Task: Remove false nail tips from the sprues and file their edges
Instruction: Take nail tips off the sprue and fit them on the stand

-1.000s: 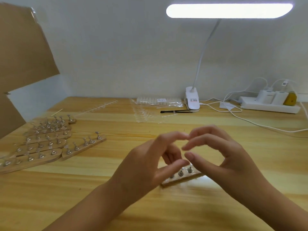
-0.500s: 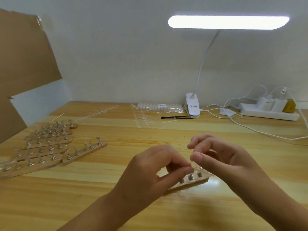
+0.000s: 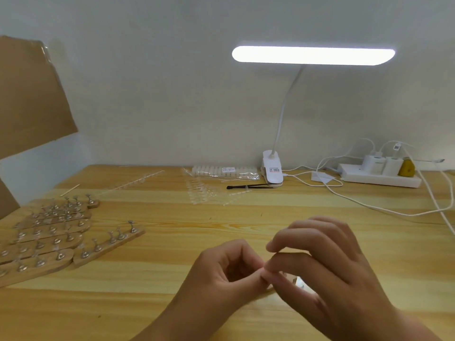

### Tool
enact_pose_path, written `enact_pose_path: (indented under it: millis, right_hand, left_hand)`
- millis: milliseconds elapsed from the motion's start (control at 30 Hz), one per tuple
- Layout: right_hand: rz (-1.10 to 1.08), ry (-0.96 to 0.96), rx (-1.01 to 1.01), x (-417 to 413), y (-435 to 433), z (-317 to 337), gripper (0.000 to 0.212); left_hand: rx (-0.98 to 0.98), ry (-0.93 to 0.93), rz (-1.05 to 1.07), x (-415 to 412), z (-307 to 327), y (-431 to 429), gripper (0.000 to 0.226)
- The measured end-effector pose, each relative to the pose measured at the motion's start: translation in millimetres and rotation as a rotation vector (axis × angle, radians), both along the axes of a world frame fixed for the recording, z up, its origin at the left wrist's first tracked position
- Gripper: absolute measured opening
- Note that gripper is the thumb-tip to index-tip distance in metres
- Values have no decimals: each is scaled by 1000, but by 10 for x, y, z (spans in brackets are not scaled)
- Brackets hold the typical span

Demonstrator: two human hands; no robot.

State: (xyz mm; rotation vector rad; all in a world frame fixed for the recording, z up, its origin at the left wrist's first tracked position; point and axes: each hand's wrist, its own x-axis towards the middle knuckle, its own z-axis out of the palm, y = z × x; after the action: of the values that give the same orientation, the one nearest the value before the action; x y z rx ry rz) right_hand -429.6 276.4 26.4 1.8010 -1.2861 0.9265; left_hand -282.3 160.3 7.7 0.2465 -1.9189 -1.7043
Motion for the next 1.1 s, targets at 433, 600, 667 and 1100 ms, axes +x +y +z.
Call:
enact_pose_path:
  millis: [433,600,667,1100]
  right_hand:
    - [158,-342,164,36,-9,-70,10]
    - [197,-563,178,-10,-21,-83,12]
    - [170,-609,166,-19,-35,-79,14]
    - [142,-471,219,-22,-20,-86,42]
  left_hand:
    - [-498,-500,418,-7,-144,-571,70]
    - [-356,-87,330,16,50,-308,14]
    - [-260,-34,222,20,106,-196,18]
    - [99,-67,108,-15,76,-32,30]
